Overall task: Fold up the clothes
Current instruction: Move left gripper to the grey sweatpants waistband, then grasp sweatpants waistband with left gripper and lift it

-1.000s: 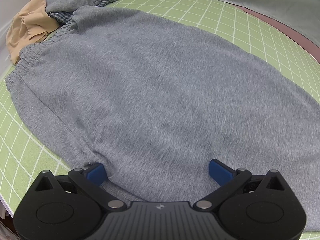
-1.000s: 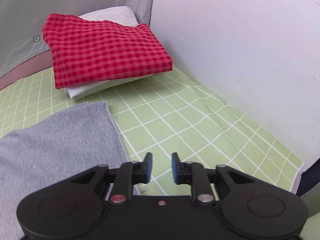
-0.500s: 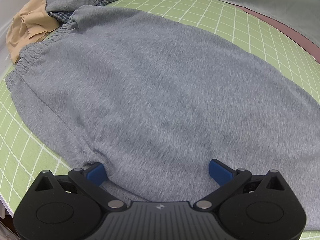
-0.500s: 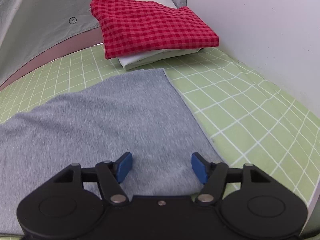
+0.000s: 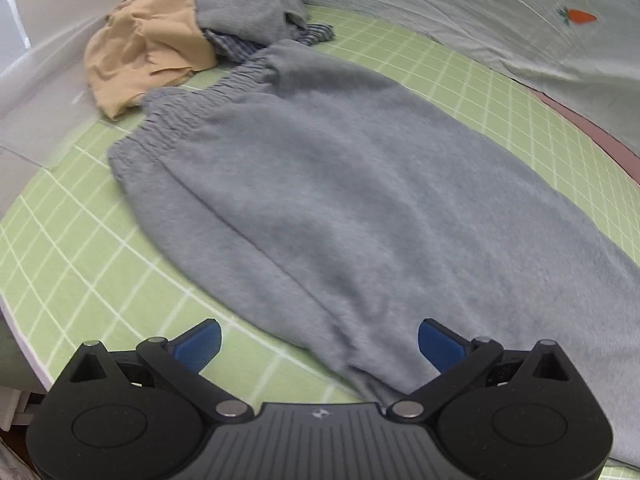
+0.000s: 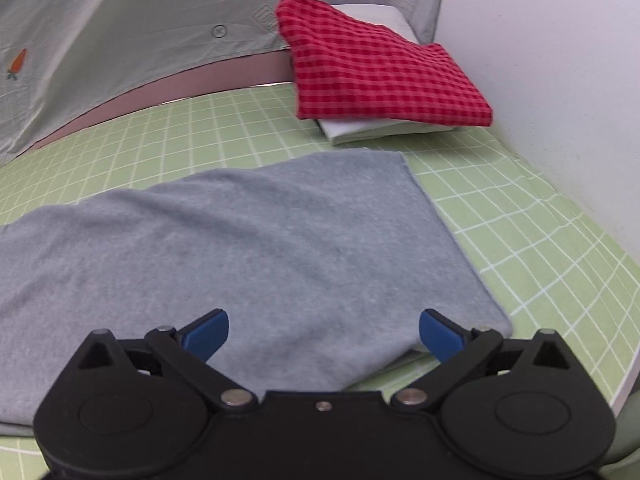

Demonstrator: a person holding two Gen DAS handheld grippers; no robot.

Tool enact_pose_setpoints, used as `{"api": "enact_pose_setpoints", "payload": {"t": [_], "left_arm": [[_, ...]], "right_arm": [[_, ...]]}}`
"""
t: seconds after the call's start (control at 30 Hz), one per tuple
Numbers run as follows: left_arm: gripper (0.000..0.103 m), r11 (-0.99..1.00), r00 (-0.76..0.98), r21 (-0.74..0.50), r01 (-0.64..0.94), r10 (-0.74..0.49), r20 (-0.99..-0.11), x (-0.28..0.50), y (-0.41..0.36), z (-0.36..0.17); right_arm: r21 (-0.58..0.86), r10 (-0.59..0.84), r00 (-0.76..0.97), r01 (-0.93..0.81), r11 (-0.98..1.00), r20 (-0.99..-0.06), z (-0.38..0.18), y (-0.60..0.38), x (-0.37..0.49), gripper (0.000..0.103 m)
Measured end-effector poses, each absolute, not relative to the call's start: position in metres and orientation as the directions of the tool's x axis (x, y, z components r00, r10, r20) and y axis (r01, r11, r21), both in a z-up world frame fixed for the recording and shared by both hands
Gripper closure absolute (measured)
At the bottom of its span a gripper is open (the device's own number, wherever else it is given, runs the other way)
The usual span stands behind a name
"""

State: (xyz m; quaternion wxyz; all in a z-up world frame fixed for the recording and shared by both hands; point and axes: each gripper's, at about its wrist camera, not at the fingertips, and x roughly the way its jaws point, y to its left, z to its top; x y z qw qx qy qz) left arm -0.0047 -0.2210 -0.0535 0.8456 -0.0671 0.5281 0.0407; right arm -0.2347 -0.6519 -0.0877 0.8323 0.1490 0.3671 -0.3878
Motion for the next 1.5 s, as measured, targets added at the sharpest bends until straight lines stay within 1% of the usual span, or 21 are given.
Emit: {"api": "enact_pose_setpoints", "payload": {"t": [0.23,0.37,0.43,0.53,0.67,0.87,0.97,1.03,1.17,1.23,1.33,1.5], "left_arm": [[0.000,0.966,0.461,-0.078,-0.245,0.046,-0.886,0.015,-0.126,-0.049],[0.000,0.954,0.491,-0.095,-0.283,0.059,-0.869,0.037,-0.080,-0.048],[0.000,0.956,0.517,-0.106,-0.274,0.053,-0.854,0.050,-0.063,-0.046],[0.001,0.964,0.541,-0.116,-0.241,0.034,-0.840,0.071,-0.047,-0.044],[0.001,0.983,0.595,-0.107,-0.148,0.002,-0.804,0.096,-0.039,-0.042],[0.003,0.990,0.641,-0.137,0.045,-0.134,-0.756,0.127,-0.042,-0.040],[0.009,0.976,0.631,-0.171,0.138,-0.220,-0.744,0.138,-0.045,-0.043],[0.021,0.966,0.613,-0.176,0.188,-0.256,-0.747,0.146,-0.049,-0.047],[0.031,0.954,0.587,-0.198,0.226,-0.295,-0.754,0.156,-0.046,-0.057],[0.046,0.945,0.570,-0.231,0.232,-0.324,-0.755,0.160,-0.040,-0.059],[0.056,0.941,0.544,-0.242,0.235,-0.333,-0.770,0.162,-0.030,-0.060],[0.057,0.907,0.453,-0.278,0.318,-0.403,-0.795,0.161,-0.016,-0.060]], "right_arm": [[0.047,-0.480,0.476,0.744,0.667,-0.737,-0.087,-0.592,-0.196,0.000],[0.038,-0.472,0.461,0.745,0.666,-0.751,-0.088,-0.555,-0.179,0.000],[0.026,-0.473,0.453,0.742,0.670,-0.756,-0.088,-0.539,-0.172,0.000],[0.004,-0.482,0.432,0.748,0.664,-0.762,-0.089,-0.521,-0.160,0.000],[-0.008,-0.494,0.405,0.767,0.641,-0.770,-0.087,-0.503,-0.146,0.000],[-0.038,-0.508,0.379,0.772,0.634,-0.774,-0.081,-0.479,-0.125,0.000],[-0.039,-0.507,0.370,0.778,0.627,-0.778,-0.080,-0.469,-0.116,0.000],[-0.039,-0.507,0.365,0.782,0.622,-0.781,-0.080,-0.462,-0.112,0.000],[-0.044,-0.506,0.353,0.785,0.618,-0.787,-0.081,-0.451,-0.106,0.000],[-0.048,-0.505,0.347,0.787,0.615,-0.790,-0.081,-0.446,-0.105,0.000],[-0.052,-0.506,0.339,0.790,0.610,-0.793,-0.081,-0.441,-0.105,0.000],[-0.059,-0.502,0.324,0.793,0.606,-0.802,-0.083,-0.433,-0.106,0.000]]}}
